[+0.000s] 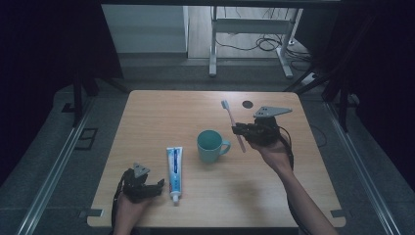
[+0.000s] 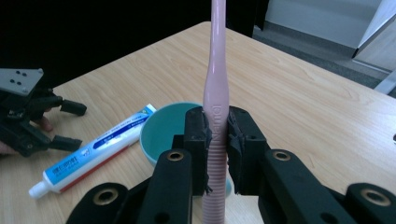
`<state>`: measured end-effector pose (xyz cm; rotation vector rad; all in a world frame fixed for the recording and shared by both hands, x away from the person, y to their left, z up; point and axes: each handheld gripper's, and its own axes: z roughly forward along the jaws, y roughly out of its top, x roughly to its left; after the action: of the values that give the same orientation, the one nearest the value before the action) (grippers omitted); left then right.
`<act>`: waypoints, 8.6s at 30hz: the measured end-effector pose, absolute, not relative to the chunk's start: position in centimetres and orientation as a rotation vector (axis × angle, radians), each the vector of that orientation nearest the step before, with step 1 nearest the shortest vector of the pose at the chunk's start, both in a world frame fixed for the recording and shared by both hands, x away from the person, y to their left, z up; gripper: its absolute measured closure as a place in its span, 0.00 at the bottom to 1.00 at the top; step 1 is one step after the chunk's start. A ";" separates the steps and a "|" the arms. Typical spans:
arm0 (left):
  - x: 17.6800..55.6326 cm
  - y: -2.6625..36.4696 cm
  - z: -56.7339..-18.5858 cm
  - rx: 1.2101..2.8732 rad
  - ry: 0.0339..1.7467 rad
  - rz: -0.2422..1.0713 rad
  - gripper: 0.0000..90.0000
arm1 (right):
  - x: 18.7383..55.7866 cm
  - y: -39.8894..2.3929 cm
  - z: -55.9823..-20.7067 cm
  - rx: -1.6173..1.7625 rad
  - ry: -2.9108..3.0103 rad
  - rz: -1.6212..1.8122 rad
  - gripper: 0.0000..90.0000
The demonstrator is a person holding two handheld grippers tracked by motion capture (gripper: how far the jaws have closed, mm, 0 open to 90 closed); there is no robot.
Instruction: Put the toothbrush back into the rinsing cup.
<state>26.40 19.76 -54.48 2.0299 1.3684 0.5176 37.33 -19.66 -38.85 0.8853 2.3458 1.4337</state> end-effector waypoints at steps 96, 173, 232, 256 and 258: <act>26.4 19.7 -54.5 2.037 1.361 0.508 0.14 | 39.6 -12.1 -47.1 0.911 2.422 1.456 0.86; 26.4 19.7 -54.5 2.033 1.369 0.514 0.13 | 35.3 -16.0 -44.0 0.709 2.459 1.309 0.31; 26.5 19.6 -54.5 2.031 1.372 0.514 0.13 | 29.6 -27.6 -49.7 0.932 2.379 1.171 0.13; 26.5 19.6 -54.5 2.031 1.372 0.512 0.13 | 28.3 -29.5 -54.2 1.023 2.441 1.064 0.14; 26.5 19.6 -54.5 2.032 1.372 0.512 0.13 | 28.2 -29.4 -54.2 1.013 2.440 1.051 0.14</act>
<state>26.47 19.63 -54.46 2.0318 1.3720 0.5123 28.15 -29.41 -54.17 1.0126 2.4404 1.0512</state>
